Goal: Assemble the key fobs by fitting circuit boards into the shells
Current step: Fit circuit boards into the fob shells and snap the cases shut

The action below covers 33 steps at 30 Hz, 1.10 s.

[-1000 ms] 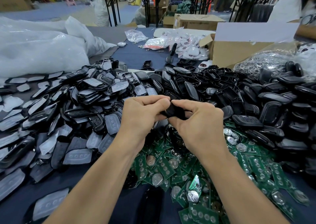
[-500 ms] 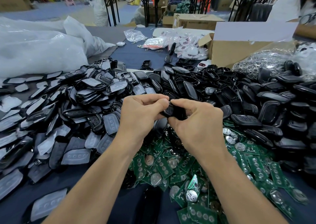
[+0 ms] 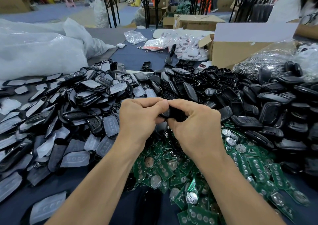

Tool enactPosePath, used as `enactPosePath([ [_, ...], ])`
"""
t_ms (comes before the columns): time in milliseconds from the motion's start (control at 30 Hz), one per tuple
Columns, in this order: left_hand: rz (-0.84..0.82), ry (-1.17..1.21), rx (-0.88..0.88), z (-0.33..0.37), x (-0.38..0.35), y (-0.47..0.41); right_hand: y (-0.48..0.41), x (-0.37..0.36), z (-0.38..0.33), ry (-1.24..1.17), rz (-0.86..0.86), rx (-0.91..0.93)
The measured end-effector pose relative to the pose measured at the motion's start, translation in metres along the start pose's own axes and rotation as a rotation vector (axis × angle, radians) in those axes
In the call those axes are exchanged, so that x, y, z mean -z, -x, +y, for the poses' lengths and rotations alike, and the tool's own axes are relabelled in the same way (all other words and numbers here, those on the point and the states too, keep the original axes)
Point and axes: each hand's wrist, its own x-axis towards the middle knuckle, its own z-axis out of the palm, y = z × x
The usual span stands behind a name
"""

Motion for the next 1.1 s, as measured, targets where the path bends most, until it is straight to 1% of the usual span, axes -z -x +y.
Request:
enactPosePath([
  [100, 0.026, -0.045, -0.034, -0.002, 0.002, -0.003, -0.005, 0.003, 0.000, -0.128, -0.024, -0.087],
  [200, -0.053, -0.128, -0.097, -0.005, 0.006, -0.004, -0.014, 0.010, 0.009, -0.260, -0.074, -0.219],
  [333, -0.113, -0.176, -0.117, -0.010, 0.005, -0.003, -0.017, 0.016, 0.014, -0.252, -0.161, -0.254],
  [433, -0.106, -0.183, -0.114, -0.012, 0.002, -0.002, -0.017, 0.016, 0.017, -0.244, -0.164, -0.274],
  [500, -0.090, -0.168, -0.119, -0.012, 0.000, -0.001, -0.017, 0.016, 0.018, -0.286, -0.143, -0.315],
  [600, -0.092, -0.072, -0.088, -0.011, -0.004, 0.000, -0.016, 0.016, 0.013, -0.489, -0.056, -0.378],
  [700, -0.188, 0.030, -0.028, -0.010, -0.008, 0.001, -0.015, 0.013, 0.008, -0.756, 0.018, -0.501],
  [733, -0.202, 0.067, -0.008, -0.010, -0.009, 0.002, -0.015, 0.011, 0.007, -0.845, 0.012, -0.552],
  [800, -0.179, 0.120, 0.030, -0.011, -0.010, 0.002, -0.015, 0.008, 0.006, -0.978, -0.056, -0.632],
  [867, -0.132, 0.160, 0.088, -0.011, -0.011, 0.002, -0.014, 0.007, 0.007, -1.000, -0.161, -0.656],
  [933, -0.103, 0.220, 0.158, -0.010, -0.013, 0.003, -0.013, 0.007, 0.007, -0.968, -0.240, -0.641],
  [1000, -0.088, 0.244, 0.181, -0.008, -0.016, 0.004, -0.013, 0.008, 0.007, -0.939, -0.260, -0.618],
  [1100, -0.070, 0.228, 0.149, -0.007, -0.018, 0.005, -0.013, 0.008, 0.006, -0.927, -0.259, -0.615],
])
